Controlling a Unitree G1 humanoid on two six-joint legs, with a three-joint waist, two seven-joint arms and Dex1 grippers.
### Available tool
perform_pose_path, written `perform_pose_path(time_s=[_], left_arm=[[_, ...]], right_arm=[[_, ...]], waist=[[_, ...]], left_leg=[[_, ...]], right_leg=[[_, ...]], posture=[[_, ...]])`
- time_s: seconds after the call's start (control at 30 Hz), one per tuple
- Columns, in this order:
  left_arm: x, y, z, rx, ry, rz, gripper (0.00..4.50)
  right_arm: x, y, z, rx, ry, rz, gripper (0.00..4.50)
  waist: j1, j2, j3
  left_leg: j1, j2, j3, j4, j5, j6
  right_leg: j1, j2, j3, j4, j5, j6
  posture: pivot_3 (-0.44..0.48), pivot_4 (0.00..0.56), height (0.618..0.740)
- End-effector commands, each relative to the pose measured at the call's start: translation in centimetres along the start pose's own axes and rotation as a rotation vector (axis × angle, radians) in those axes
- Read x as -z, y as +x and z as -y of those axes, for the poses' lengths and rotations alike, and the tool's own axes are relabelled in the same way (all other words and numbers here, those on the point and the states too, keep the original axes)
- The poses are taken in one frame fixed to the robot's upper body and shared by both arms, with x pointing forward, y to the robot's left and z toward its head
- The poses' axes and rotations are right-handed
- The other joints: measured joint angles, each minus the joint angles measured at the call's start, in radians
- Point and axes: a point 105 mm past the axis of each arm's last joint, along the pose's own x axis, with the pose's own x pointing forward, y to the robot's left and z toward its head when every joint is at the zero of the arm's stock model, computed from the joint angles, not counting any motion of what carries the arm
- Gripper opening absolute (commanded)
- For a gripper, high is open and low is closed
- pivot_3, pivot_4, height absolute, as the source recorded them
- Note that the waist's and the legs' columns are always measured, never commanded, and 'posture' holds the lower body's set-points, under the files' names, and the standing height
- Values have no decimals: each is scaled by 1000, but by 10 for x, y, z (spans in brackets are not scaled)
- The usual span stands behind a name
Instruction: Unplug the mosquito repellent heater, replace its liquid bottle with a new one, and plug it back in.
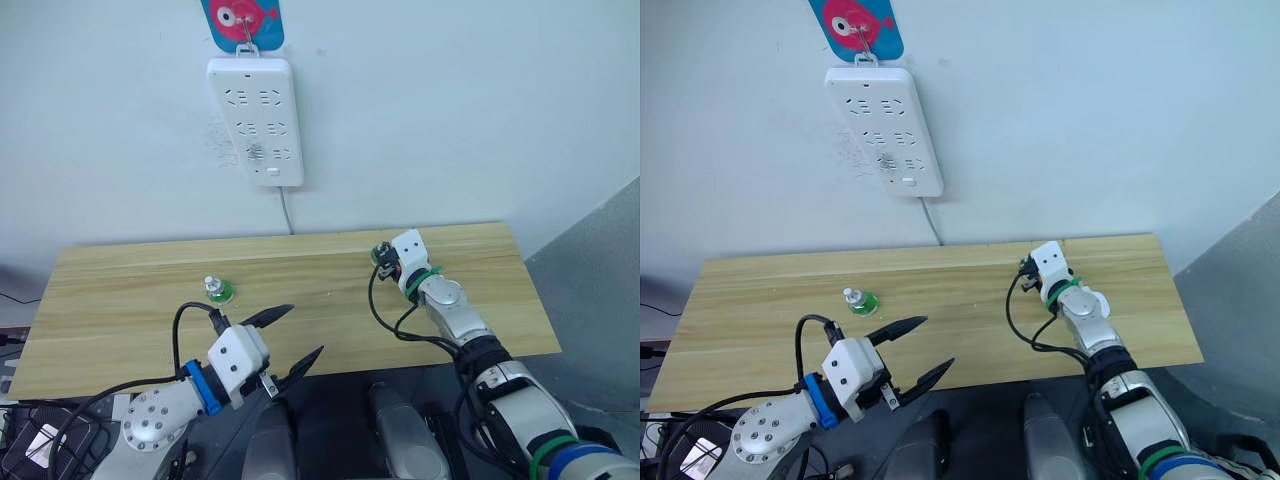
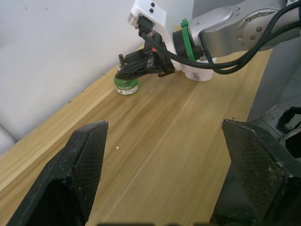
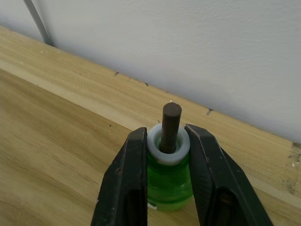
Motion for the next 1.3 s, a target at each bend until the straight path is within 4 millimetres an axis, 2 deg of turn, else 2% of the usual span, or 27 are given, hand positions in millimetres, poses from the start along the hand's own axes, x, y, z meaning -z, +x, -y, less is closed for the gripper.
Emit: perform_pose_path(time_s=[0.03,0.13,0.23,0.3,0.37,0.53,0.63,0.73,0.9,1.0,1.2,1.3], left_arm=[[-12,-2,2,8,-9,44,4463],[-4,-8,0,-9,-17,12,4500],[16,-24,-17,-165,-82,-63,4500],[33,-38,-28,-276,-144,-126,4500],[49,-54,-39,-391,-159,-180,4500],[77,-82,-61,-588,-188,-264,4500],[95,-90,-80,-698,-233,-289,4500],[100,-83,-96,-714,-245,-261,4500],[107,-55,-117,-643,-231,-226,4500],[112,-46,-138,-694,-223,-214,4500],[124,-27,-147,-649,-183,-222,4500],[128,-11,-143,-582,-170,-213,4500]], right_arm=[[-16,-1,4,5,23,84,2187],[-24,-8,6,-4,22,110,3326],[-42,-24,-2,-77,-18,160,4376],[-58,-38,-17,-185,-84,201,4446],[-73,-57,-43,-356,-135,238,4446],[-88,-89,-86,-617,-202,236,4446],[-94,-96,-106,-692,-208,213,4446],[-97,-96,-114,-694,-207,177,4446],[-103,-100,-119,-682,-176,125,4446],[-100,-107,-119,-679,-155,83,4446],[-94,-119,-113,-675,-145,17,4446],[-92,-122,-113,-675,-130,-4,4446]], waist=[[2,0,0],[3,0,0],[5,0,0],[8,1,0],[8,1,0],[15,0,0],[19,-1,1],[23,-2,7],[30,-1,33],[31,0,50],[25,-1,76],[23,0,82]], left_leg=[[0,0,0,0,0,0],[0,0,0,0,0,0],[0,0,0,0,0,0],[0,0,0,-1,0,0],[0,0,0,0,0,0],[3,0,0,0,0,0],[4,0,1,1,0,0],[4,0,1,1,1,-1],[4,0,1,0,1,-1],[4,0,3,0,1,-1],[4,0,3,-1,1,-2],[4,0,3,-1,1,-2]], right_leg=[[0,0,0,0,0,0],[0,0,0,0,0,0],[0,0,0,0,0,0],[-1,0,0,0,0,0],[0,0,0,0,-1,1],[2,0,1,0,-3,4],[3,0,1,0,-4,2],[3,0,2,0,-4,1],[2,0,2,0,-4,2],[2,0,3,0,-3,4],[1,0,3,-1,-3,4],[1,0,3,0,-3,5]], posture=[[-94,275,740],[-97,274,740],[-102,280,740],[-107,285,740],[-108,288,740],[-120,306,740],[-127,335,740],[-135,366,740],[-178,431,740],[-207,456,740],[-224,481,740],[-232,485,740]])
